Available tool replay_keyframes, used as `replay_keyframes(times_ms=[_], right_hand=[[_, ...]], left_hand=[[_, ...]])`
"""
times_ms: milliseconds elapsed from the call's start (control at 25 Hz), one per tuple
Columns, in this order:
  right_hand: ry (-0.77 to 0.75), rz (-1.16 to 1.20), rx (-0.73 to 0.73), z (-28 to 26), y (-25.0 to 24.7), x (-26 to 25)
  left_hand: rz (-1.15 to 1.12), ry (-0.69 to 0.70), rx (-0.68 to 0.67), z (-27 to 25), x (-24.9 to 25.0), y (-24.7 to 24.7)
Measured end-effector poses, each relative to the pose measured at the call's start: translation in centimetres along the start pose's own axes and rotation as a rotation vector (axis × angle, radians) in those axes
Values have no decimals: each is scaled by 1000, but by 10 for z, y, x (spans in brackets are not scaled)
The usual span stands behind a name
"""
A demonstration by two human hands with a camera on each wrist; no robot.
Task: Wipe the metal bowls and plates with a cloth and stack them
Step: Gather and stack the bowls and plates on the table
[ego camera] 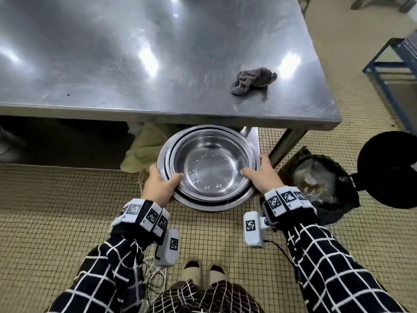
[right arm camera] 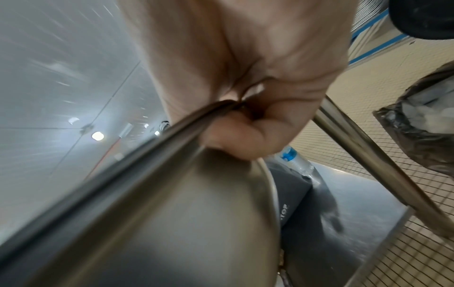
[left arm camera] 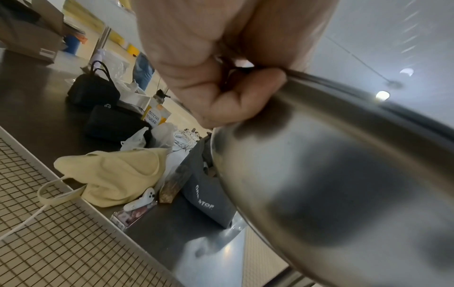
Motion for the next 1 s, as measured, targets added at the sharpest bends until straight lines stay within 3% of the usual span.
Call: replay_keyframes(times_ms=[160,360,680,1000], right_hand=[[61,-70,5,44,33,66],[50,-92,37,151,93,202],[-34,-64,142,293,160,343],[-127,21,271,358,173,391]], left_hand=[[79,-40,35,66,-37,40],[152,-50,83,207,-100,125],[257,146,95,408,-145,229],[262,196,125,471,-149,265]])
Point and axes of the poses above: each hand's wrist, its own z-axis towards the middle knuckle, its own y-axis out of the palm, x = y × z, the point moved 4 cm from there along z, towards the middle knuckle, and after that the axes turned 14 degrees about -y, right-handed, at the moved point
